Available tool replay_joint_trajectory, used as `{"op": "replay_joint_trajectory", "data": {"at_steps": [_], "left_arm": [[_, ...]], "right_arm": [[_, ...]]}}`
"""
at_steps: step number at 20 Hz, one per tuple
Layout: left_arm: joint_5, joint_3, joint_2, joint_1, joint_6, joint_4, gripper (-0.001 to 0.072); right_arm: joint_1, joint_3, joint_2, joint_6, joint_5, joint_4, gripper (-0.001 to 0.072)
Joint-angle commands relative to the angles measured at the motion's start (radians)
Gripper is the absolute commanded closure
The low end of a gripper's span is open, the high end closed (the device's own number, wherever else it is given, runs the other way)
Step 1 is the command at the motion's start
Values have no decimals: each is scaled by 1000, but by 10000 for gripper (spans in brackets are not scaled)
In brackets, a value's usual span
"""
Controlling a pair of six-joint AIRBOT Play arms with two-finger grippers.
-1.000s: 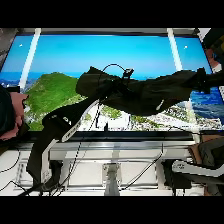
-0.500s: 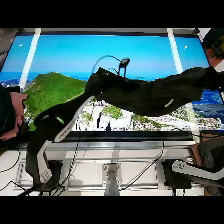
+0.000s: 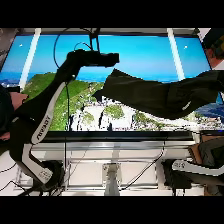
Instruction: Fold the clothes and pants, and hang the long-sleeved shirts on hangers.
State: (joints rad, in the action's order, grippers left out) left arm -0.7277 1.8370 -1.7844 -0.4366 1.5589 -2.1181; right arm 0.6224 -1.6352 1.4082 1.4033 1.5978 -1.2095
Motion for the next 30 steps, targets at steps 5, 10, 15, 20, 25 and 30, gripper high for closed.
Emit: {"op": "replay_joint_trajectory", "data": {"at_steps": [5,10,15,20,25,30], "left_arm": [[48,1,40,31,0,-7,701],[50,1,86,93,-11,-7,701],[-2,1,122,117,-10,-6,701],[-33,1,122,116,-11,-6,700],[-33,1,122,121,-11,-6,701],[-50,1,122,121,-11,-6,700]], "right_arm": [[-310,-50,20,47,-29,-11,679],[-642,-50,76,193,-159,-9,680],[-931,-50,215,317,-448,68,680],[-1142,-50,353,317,-789,178,189],[-1133,-88,349,316,-665,85,198],[-965,-275,349,304,-403,-55,677]]}}
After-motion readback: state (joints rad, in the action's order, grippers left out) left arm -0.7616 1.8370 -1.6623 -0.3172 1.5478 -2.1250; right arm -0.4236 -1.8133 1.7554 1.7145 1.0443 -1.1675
